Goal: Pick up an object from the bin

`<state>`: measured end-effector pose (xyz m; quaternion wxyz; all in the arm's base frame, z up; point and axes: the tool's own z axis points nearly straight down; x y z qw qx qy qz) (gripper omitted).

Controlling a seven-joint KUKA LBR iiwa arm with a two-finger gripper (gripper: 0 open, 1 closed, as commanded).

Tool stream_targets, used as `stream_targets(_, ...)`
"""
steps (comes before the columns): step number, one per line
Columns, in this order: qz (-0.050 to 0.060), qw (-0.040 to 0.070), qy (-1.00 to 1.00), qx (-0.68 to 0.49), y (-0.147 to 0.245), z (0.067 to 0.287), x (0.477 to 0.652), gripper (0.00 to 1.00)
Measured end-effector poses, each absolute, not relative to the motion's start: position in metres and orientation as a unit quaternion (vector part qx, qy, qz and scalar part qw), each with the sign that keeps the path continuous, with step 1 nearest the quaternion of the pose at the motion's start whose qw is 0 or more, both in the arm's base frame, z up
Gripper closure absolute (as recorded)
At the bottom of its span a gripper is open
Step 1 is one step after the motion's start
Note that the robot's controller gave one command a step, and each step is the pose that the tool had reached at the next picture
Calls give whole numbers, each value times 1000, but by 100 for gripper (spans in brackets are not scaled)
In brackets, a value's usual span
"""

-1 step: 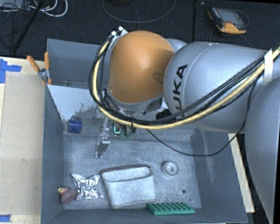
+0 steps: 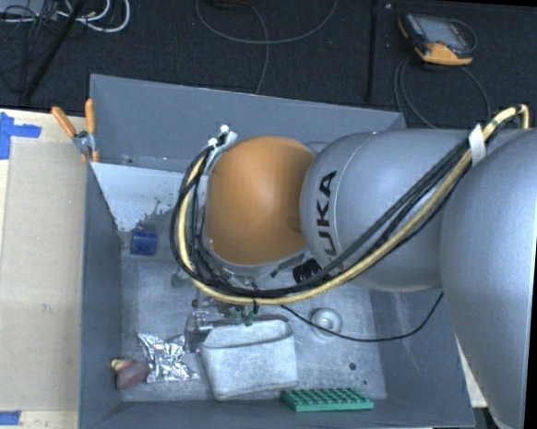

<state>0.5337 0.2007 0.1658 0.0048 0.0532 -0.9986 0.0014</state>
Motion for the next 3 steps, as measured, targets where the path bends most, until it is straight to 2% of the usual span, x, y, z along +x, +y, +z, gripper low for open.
stream_targets(1, 0, -1, -988, 155, 203, 81, 486, 0)
stream_targets(2, 0, 1, -988, 153, 202, 79, 485, 100)
stream_targets(3, -1, -4, -985, 171, 193, 238, 483, 100)
